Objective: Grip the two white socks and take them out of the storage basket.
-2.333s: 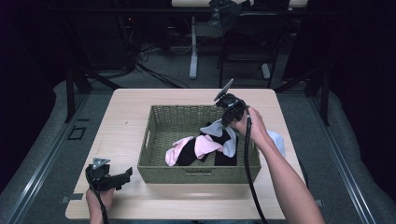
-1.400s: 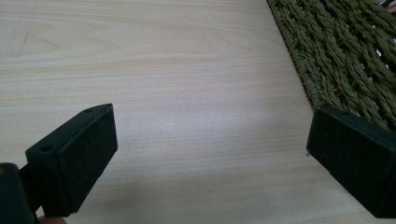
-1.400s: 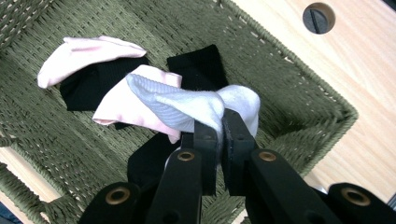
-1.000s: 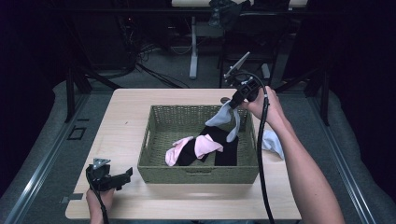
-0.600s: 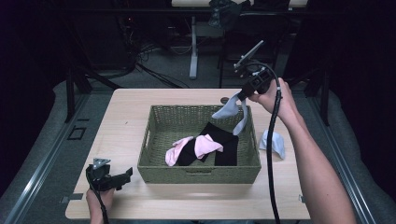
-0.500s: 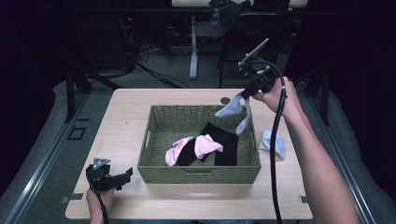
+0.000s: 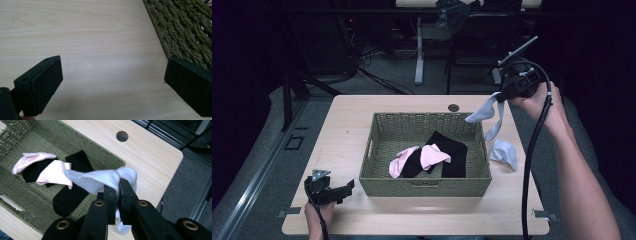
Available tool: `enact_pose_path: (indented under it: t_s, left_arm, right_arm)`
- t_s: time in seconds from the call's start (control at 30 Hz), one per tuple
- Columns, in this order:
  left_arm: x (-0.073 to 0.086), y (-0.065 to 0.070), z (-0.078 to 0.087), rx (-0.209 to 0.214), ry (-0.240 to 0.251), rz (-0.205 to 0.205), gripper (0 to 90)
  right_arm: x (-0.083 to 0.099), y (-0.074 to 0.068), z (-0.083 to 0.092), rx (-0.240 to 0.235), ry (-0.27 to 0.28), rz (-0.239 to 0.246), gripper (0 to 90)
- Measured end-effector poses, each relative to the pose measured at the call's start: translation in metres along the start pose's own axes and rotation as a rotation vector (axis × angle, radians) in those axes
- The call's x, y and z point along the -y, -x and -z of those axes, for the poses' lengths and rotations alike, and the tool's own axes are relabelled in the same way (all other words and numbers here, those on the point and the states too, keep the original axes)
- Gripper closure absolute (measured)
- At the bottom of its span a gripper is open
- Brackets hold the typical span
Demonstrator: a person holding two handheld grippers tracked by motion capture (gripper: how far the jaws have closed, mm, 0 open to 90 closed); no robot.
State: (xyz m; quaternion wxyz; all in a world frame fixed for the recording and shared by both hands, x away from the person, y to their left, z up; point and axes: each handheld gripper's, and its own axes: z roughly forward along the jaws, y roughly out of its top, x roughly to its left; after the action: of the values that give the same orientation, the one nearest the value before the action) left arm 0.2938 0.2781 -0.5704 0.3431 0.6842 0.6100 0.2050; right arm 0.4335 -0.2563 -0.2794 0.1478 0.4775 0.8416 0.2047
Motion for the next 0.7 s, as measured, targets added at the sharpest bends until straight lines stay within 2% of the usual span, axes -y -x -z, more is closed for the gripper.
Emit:
enact_pose_path:
  t_s: [0.3,0.57,0.7]
  left_arm:
    - [0.000,0.000,0.000,0.000,-0.001,0.000,1.7]
    - [0.000,0.000,0.000,-0.005,0.000,0.000,1.7]
    - [0.000,0.001,-0.001,0.000,-0.001,0.000,1.7]
  right_arm:
    - [0.030,0.028,-0.008,0.019,-0.023,-0.070,86.2]
    - [0.061,0.052,-0.032,0.013,-0.057,-0.149,86.1]
    - [0.074,0.059,-0.044,0.018,-0.078,-0.172,85.8]
